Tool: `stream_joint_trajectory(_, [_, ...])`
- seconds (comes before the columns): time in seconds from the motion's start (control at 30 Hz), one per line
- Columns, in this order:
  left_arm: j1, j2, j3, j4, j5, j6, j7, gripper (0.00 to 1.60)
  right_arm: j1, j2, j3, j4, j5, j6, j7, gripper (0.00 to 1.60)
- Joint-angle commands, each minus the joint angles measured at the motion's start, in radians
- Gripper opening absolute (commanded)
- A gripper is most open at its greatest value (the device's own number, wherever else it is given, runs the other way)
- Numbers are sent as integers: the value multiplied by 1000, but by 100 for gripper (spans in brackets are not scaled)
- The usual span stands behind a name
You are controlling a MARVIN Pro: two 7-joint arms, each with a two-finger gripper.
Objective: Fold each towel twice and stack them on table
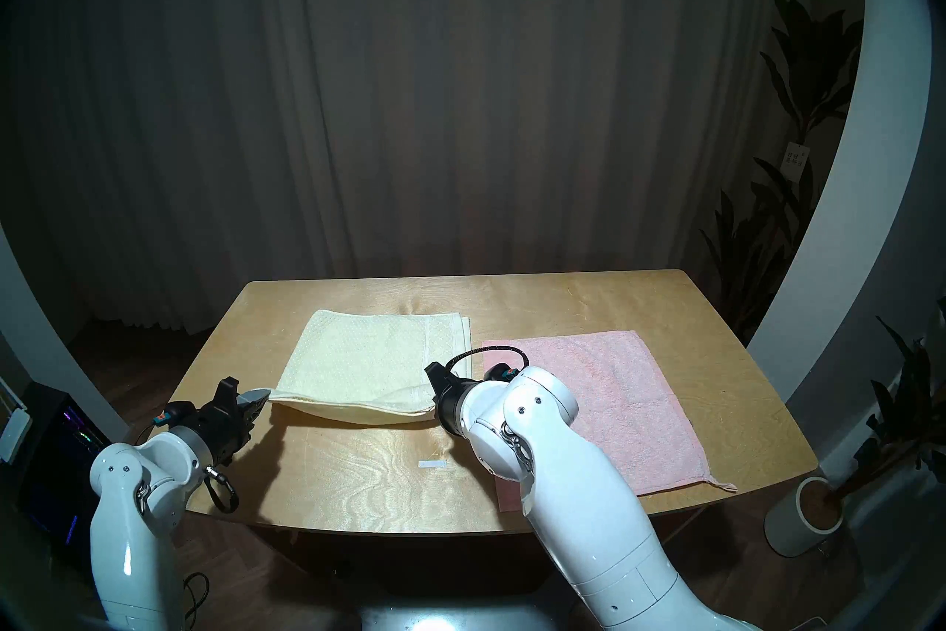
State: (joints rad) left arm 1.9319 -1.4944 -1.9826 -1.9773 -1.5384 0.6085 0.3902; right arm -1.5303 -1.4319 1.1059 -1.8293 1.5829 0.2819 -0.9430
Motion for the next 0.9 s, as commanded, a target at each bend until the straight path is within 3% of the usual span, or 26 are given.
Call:
stream_joint_trajectory(0.0, [-107,14,12,1,16,-38,23,0,86,-35,26,15,-9,-20,33,0])
stream_joint_trajectory(0.63, [-291,45,145,127,82,-100,112,0,239,-97,59,214,-29,-66,104,0])
stream_joint_trajectory(0.87, [-358,70,160,159,91,-135,130,0,282,-114,74,271,-26,-77,111,0])
